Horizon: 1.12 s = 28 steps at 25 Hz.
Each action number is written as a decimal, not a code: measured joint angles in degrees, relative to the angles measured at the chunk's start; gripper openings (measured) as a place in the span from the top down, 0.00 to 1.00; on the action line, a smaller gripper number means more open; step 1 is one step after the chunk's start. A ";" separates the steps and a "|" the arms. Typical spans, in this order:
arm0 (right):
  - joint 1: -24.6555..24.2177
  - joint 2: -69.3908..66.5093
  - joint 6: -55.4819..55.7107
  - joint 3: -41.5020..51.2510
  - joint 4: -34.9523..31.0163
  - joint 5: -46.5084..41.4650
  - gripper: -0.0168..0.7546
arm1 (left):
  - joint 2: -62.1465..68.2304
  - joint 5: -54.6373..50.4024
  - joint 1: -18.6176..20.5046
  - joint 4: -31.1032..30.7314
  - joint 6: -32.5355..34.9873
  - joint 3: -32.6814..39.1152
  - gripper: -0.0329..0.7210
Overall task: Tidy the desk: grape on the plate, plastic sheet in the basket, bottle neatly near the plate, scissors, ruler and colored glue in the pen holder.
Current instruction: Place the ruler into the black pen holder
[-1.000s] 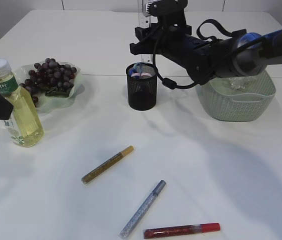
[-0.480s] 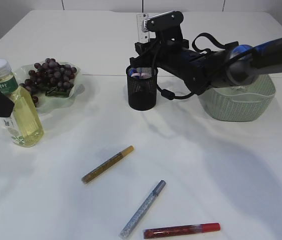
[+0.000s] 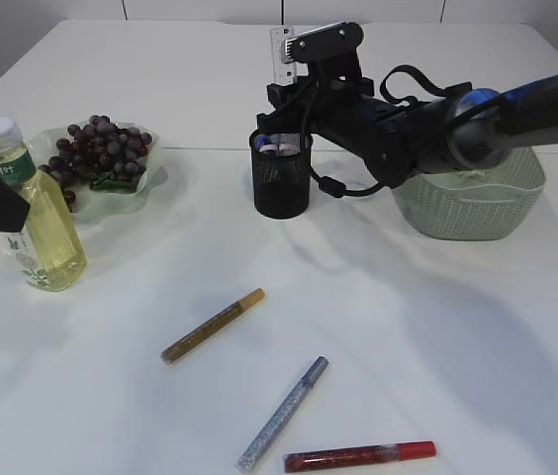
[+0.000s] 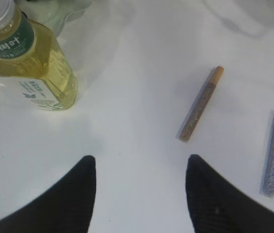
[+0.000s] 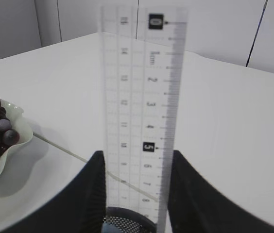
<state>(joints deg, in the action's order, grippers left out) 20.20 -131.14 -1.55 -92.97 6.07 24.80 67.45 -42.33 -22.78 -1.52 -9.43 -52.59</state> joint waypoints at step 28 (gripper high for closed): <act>1.46 2.22 3.57 0.00 0.19 -8.05 0.43 | 0.00 0.04 0.00 0.00 0.00 0.00 0.38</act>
<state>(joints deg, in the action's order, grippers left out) 21.66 -128.91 2.01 -92.97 6.26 16.75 67.45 -42.29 -22.78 -1.52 -9.43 -52.59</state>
